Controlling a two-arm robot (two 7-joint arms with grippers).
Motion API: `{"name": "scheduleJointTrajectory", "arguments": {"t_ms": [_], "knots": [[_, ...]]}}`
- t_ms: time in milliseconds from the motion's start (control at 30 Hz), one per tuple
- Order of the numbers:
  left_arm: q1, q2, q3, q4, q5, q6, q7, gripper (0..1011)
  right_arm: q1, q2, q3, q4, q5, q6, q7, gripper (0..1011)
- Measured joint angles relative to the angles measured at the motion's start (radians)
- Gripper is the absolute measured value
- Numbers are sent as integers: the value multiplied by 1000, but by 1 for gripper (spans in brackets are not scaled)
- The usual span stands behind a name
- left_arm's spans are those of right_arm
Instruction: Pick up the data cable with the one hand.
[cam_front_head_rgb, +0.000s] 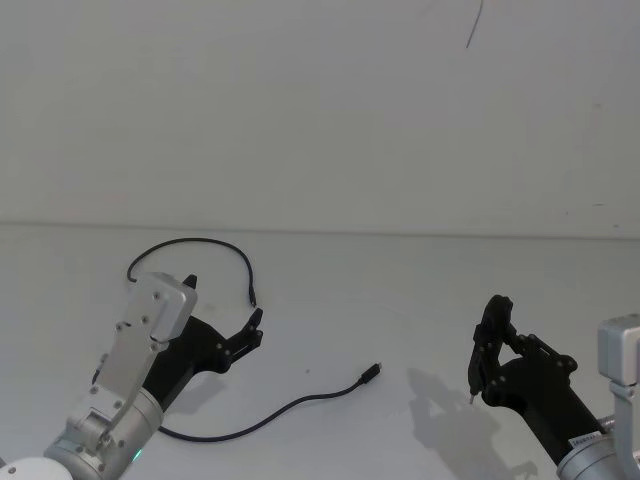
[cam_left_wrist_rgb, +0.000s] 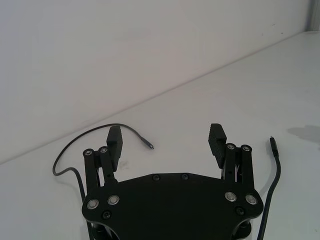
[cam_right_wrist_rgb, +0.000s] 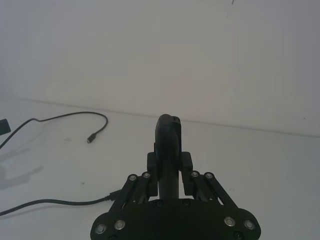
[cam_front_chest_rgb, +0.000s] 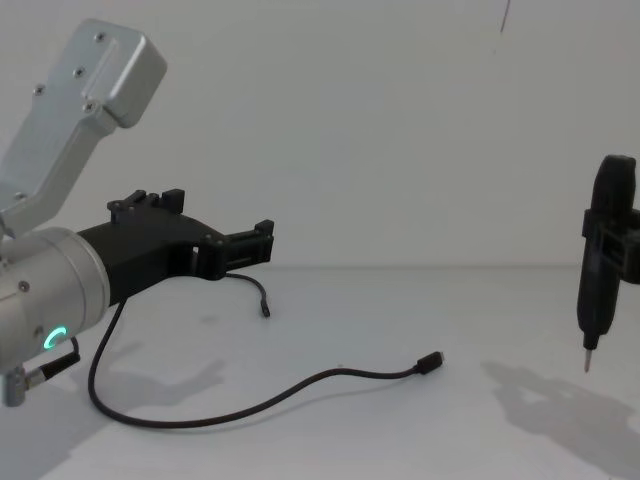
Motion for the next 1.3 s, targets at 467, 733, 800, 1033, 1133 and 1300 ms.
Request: {"name": "scheduleJointTrajectory", "arguments": {"t_ms": [467,733,800,1033,1133,1300], "knots": [[0,0,0,0,0,0,0,1001,0,0,0,0,0,0,0,269],[-2,0,0,2,-3,0,-10,1002,0,0,0,0,0,0,0,269],[-4,1,0,5,-6,0,-19,1001,0,0,0,0,0,0,0,269],[-22,10,5,28,-33,2,-85,1001,0,0,0,0,0,0,0,269],[-30,14,9,38,-42,4,-114,1001,0,0,0,0,0,0,0,269],[-52,25,21,68,-62,12,-185,1001,0,0,0,0,0,0,0,269]]}}
